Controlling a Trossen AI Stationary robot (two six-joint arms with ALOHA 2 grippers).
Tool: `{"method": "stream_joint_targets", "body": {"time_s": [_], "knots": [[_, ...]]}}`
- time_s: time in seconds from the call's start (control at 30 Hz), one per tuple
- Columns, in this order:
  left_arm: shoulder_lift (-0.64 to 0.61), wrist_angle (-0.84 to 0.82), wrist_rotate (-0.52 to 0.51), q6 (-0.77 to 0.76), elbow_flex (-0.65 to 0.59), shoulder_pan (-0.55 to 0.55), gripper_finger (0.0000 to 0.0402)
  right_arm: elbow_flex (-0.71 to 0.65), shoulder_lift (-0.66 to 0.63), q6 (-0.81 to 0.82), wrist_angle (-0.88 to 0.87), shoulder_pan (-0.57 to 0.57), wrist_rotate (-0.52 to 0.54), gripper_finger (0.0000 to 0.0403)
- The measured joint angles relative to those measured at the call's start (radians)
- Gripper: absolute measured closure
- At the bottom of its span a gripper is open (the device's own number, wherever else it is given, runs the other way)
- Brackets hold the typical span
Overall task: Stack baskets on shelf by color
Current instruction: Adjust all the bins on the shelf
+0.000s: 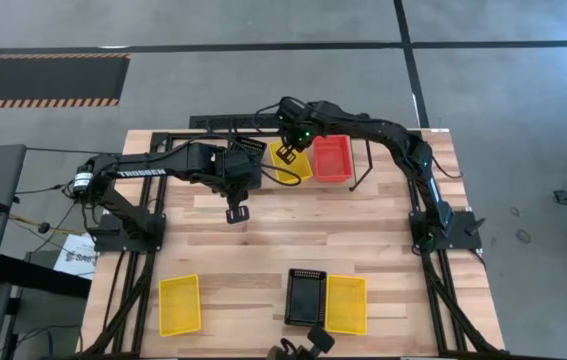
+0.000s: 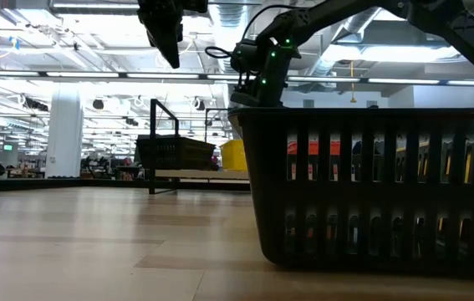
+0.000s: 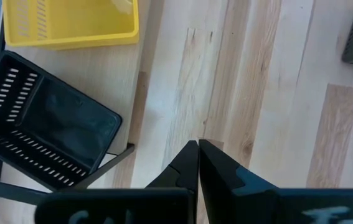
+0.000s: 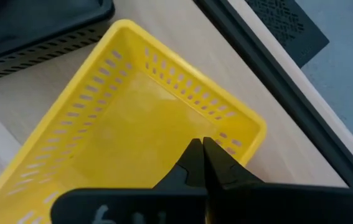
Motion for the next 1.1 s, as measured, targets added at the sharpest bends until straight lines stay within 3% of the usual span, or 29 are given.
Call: {"method": "stream_joint_targets", "body": {"time_s": [0.57,1.1], "knots": [[0.000,0.000,0.000,-0.004,0.000,0.000,0.0401,-0.123,0.002,0.000,0.066,0.010,0.000,0.0403],[0.000,0.000,0.000,-0.016,0.000,0.000,0.0401,-0.129,0.002,0.001,0.094,-0.023,-0.001,0.0403]]}}
